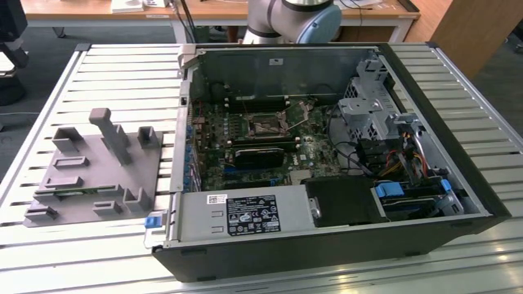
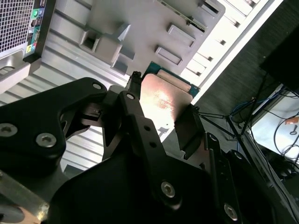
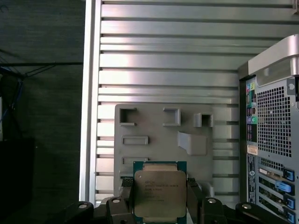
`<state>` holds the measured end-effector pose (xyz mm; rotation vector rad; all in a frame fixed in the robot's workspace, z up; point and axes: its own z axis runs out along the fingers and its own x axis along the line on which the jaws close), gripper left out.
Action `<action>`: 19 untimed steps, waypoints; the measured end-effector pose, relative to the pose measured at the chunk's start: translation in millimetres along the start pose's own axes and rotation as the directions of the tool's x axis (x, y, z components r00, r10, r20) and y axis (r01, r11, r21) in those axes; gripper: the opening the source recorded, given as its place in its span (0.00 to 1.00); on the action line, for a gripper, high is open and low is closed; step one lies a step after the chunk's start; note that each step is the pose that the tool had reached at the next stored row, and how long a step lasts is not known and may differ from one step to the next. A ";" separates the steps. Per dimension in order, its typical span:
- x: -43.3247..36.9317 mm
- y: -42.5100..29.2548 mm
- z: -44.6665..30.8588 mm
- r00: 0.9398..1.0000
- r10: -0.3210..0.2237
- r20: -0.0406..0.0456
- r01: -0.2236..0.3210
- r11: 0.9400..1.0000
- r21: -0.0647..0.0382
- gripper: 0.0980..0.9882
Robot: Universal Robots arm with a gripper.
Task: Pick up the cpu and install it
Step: 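Pick up the cpu and move it towards the insertion slot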
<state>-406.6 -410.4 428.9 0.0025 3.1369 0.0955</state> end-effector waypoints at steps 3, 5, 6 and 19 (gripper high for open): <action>-4.4 0.0 0.0 1.000 0.000 0.000 0.000 1.000 0.000 0.50; -7.6 0.0 0.0 1.000 0.000 0.000 0.000 1.000 0.000 0.50; -9.2 0.0 0.0 1.000 0.000 0.000 0.000 1.000 0.000 0.50; -27.8 0.0 0.1 1.000 0.000 0.000 0.000 1.000 0.000 0.50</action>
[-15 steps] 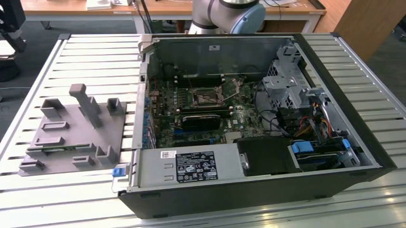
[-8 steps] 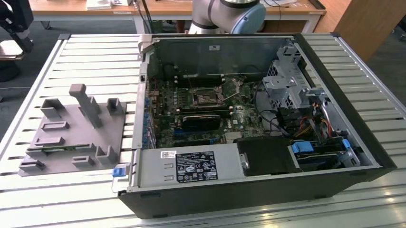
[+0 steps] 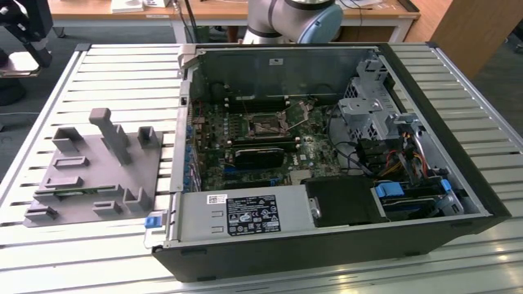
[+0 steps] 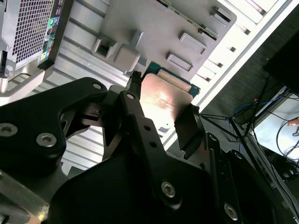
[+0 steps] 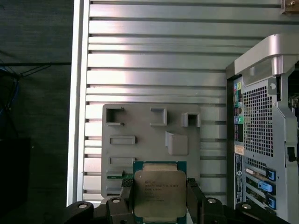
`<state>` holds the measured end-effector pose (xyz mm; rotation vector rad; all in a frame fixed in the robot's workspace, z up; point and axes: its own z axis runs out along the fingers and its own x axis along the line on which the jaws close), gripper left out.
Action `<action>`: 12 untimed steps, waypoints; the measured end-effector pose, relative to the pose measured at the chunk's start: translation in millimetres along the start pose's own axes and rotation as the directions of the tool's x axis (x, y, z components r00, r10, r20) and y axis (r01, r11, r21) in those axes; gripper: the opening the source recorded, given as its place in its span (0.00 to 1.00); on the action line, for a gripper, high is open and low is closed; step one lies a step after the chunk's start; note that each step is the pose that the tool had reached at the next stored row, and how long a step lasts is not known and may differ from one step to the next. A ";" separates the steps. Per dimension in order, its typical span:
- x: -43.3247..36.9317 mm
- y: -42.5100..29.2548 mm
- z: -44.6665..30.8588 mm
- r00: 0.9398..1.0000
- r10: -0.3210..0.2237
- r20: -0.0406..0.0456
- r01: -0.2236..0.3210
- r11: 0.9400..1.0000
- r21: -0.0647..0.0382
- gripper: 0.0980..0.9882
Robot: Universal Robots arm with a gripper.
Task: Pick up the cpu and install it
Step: 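Pick up the cpu and move it towards the insertion slot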
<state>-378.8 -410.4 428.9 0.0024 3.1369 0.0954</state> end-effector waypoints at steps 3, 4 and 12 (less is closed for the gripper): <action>-4.1 0.0 0.1 1.000 0.000 0.000 0.000 1.000 0.000 0.50; -5.5 0.0 0.0 1.000 0.000 0.000 0.000 1.000 0.000 0.50; -15.4 0.0 0.0 1.000 0.000 0.000 0.000 1.000 0.000 0.50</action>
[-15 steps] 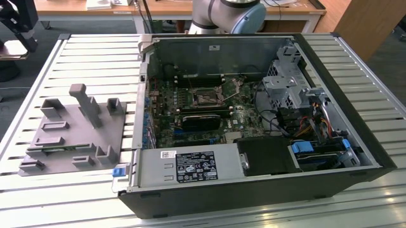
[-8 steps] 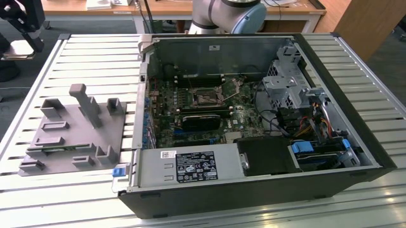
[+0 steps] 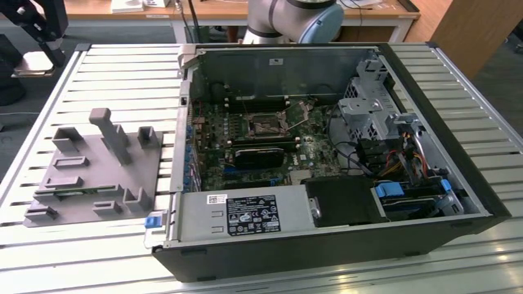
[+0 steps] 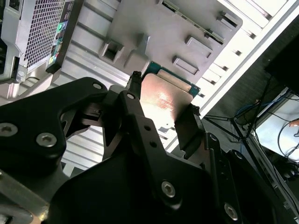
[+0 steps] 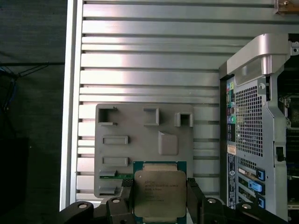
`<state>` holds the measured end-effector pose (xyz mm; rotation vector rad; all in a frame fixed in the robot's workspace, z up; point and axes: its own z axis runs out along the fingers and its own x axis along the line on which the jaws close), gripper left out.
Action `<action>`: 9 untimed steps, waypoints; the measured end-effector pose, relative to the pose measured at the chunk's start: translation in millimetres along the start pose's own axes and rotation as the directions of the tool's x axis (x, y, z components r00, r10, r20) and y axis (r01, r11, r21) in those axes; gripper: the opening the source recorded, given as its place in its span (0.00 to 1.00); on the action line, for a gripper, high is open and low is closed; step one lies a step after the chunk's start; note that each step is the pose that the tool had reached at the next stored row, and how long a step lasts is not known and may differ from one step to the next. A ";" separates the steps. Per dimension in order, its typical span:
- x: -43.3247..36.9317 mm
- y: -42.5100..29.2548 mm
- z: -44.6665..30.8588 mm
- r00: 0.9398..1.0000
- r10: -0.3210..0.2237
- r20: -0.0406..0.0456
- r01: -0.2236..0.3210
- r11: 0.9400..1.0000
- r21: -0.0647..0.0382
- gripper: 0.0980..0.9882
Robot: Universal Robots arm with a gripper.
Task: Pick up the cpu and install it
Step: 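Pick up the cpu and move it towards the insertion slot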
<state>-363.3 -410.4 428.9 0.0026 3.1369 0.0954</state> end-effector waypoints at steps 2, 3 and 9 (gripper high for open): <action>-2.3 0.0 0.0 1.000 0.000 0.000 0.000 1.000 0.000 0.50; -3.4 0.0 0.0 1.000 0.000 0.000 0.000 1.000 0.000 0.50; -10.2 0.0 0.0 1.000 0.000 0.000 0.000 1.000 0.000 0.50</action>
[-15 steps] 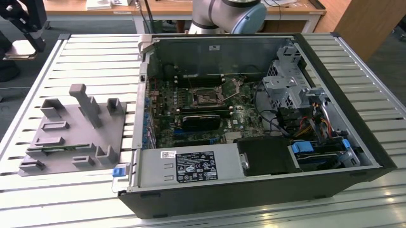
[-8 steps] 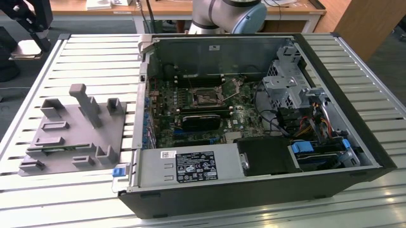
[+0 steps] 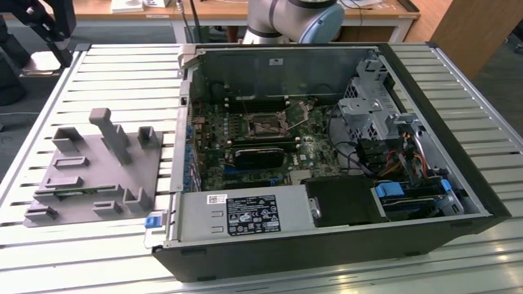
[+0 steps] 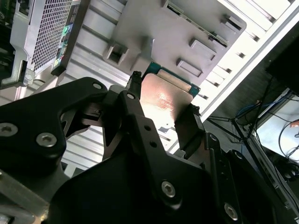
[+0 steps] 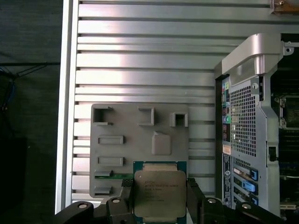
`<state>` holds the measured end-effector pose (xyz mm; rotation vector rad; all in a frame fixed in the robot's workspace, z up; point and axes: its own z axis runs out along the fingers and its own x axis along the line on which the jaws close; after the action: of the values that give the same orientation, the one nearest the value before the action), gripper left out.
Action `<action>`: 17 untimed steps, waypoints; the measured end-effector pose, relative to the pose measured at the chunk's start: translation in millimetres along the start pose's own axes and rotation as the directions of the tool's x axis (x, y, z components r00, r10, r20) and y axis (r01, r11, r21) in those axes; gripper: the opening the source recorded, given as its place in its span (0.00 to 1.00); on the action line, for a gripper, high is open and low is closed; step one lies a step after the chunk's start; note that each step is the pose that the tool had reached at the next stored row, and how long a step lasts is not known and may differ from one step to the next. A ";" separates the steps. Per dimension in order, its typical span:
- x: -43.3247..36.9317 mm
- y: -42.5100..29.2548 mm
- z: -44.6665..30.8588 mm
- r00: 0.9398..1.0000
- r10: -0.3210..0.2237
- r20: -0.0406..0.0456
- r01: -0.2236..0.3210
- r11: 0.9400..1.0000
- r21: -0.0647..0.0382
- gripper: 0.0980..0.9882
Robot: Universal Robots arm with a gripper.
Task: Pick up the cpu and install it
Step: 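Pick up the cpu and move it towards the insertion slot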
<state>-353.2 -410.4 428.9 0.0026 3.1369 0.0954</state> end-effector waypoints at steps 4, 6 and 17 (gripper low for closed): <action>-4.4 0.0 0.0 1.000 0.000 0.000 0.000 1.000 0.000 0.50; -6.6 0.0 0.1 1.000 0.000 0.000 0.000 1.000 0.000 0.50; -20.1 0.0 0.1 1.000 0.000 0.000 0.000 1.000 0.000 0.50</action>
<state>-333.1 -410.4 428.9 0.0025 3.1370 0.0954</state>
